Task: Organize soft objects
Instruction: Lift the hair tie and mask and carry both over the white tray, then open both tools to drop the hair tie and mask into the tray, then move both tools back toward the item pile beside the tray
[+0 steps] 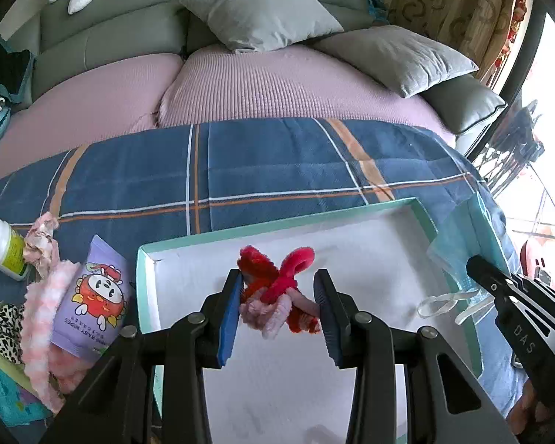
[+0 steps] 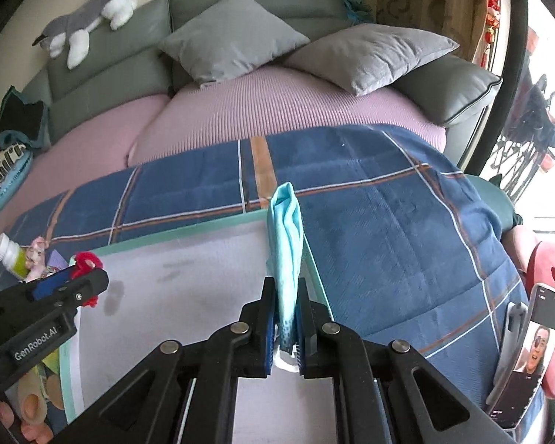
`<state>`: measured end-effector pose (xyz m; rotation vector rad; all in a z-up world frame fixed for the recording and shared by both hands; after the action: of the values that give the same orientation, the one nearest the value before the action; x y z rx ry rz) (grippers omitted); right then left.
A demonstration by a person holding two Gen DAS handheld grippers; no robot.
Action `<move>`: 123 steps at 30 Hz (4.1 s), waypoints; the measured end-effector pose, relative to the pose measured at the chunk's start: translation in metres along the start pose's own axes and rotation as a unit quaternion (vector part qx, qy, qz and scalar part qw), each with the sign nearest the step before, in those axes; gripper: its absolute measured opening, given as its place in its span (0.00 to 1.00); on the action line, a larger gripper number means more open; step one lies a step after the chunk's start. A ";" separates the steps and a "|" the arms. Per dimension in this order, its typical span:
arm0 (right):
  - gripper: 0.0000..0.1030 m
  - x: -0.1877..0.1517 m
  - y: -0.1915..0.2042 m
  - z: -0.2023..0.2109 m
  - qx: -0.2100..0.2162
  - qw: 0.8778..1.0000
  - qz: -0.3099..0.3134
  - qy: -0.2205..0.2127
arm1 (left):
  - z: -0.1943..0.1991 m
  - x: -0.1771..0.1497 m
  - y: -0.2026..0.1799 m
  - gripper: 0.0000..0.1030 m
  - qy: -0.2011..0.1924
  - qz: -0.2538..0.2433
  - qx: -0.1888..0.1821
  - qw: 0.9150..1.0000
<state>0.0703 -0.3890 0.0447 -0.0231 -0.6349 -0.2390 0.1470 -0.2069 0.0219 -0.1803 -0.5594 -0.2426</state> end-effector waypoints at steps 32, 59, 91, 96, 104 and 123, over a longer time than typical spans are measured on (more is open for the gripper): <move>1.00 -0.002 0.013 0.004 -0.039 0.999 0.032 -0.004 | 0.023 0.002 0.025 0.96 -0.046 0.010 0.085 0.995; 1.00 0.007 0.060 0.038 0.054 0.996 0.004 -0.068 | 0.101 0.002 0.124 0.97 -0.118 0.109 0.115 0.980; 1.00 -0.027 0.213 0.015 0.166 0.980 0.111 -0.008 | 0.169 -0.072 0.303 0.97 -0.150 0.304 0.210 0.917; 1.00 -0.028 0.223 0.010 0.184 0.976 0.113 0.000 | 0.158 -0.066 0.304 0.97 -0.123 0.280 0.194 0.932; 0.96 -0.038 0.248 -0.001 0.228 0.965 0.127 0.026 | 0.130 -0.058 0.303 0.97 -0.057 0.257 0.175 0.949; 0.50 -0.072 0.306 -0.018 0.282 0.939 0.186 0.070 | 0.081 -0.061 0.274 0.57 0.013 0.231 0.124 0.965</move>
<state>0.0949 -0.0774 0.0040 0.4220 -0.5260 0.3115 0.1314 0.0848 0.0282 -0.0606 -0.5024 0.2791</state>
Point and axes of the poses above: each gripper's, at about its wrist camera, not at the fingertips, and z roughly against the way its jaws point, y to its left, x to its top, the point moved 1 cm from there along -z, roughly the way its jaws point, and after that the axes turned 2 degrees about x, right-handed, at the moved point
